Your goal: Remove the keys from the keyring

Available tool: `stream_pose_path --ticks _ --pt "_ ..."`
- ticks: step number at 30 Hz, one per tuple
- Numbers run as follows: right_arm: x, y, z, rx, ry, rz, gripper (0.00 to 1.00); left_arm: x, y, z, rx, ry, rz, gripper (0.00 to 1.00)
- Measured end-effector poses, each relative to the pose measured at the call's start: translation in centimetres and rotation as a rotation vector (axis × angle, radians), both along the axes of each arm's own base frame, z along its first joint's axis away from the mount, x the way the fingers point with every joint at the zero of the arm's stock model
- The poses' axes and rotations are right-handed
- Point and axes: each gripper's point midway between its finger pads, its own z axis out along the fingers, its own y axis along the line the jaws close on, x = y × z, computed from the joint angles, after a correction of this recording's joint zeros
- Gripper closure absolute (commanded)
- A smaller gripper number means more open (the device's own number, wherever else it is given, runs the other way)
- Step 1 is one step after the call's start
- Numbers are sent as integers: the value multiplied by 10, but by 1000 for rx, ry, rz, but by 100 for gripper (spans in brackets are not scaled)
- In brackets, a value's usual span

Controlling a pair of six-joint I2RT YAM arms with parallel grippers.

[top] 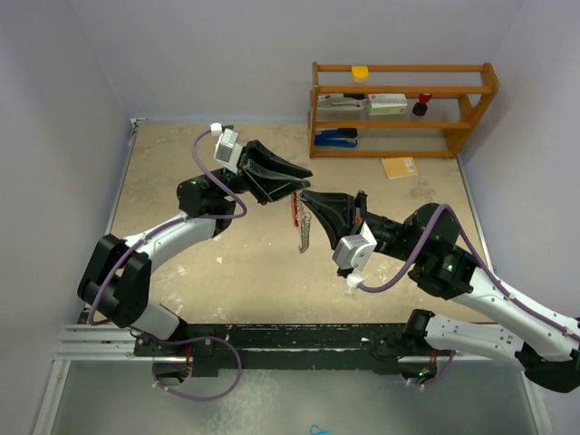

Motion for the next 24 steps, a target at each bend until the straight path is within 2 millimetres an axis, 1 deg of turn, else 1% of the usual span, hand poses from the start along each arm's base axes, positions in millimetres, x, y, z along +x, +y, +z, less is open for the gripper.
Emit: stream_pose_path --ticks 10,15,18,24 --pt "0 0 0 1 -1 2 100 -19 -3 -1 25 -39 -52 74" --pt "-1 0 1 1 -1 2 100 -30 2 7 23 -99 -56 75" --pt "-2 -2 3 7 -5 3 100 -35 5 12 13 -153 -37 75" --pt "-6 -10 12 35 -22 0 100 -37 10 22 20 -255 49 74"
